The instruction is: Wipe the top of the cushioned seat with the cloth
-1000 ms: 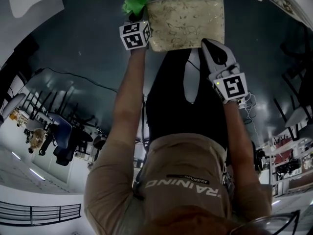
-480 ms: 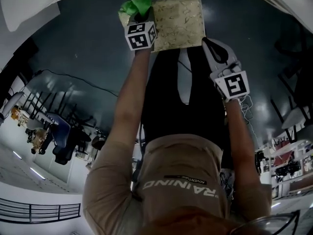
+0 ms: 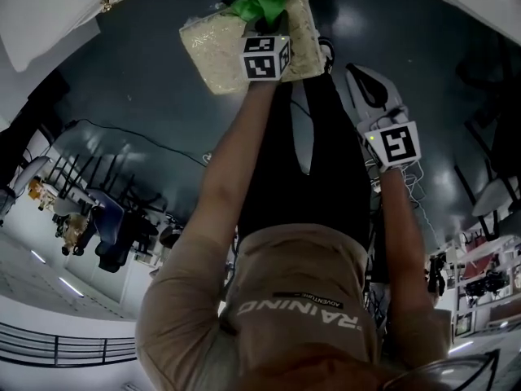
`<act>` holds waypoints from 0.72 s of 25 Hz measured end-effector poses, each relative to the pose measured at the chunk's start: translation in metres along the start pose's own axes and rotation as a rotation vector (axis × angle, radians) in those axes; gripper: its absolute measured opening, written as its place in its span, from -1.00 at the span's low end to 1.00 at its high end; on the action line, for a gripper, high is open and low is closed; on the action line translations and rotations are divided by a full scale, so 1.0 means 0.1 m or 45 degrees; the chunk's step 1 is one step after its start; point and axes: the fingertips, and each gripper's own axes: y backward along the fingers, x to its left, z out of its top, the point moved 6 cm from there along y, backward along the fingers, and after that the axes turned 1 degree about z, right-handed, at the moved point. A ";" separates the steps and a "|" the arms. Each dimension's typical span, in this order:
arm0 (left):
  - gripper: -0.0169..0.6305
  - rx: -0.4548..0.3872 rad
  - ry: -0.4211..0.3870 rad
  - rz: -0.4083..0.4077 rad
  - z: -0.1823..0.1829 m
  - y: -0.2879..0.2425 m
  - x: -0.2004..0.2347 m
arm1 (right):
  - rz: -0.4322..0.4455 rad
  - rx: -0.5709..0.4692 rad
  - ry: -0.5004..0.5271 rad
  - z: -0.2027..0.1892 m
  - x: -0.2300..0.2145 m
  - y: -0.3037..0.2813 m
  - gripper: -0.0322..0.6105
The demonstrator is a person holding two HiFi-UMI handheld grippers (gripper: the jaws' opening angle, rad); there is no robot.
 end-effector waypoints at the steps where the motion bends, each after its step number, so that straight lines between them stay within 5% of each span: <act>1: -0.80 0.003 -0.005 -0.015 0.02 -0.05 -0.10 | -0.003 -0.003 -0.004 -0.01 -0.04 0.03 -0.89; 10: -0.81 0.050 -0.076 -0.188 0.06 -0.30 -0.76 | -0.016 0.007 -0.041 -0.17 -0.17 0.20 -0.89; 18: -0.81 -0.058 -0.079 -0.515 0.09 0.09 -1.21 | -0.038 0.007 -0.040 -0.28 -0.02 0.24 -0.89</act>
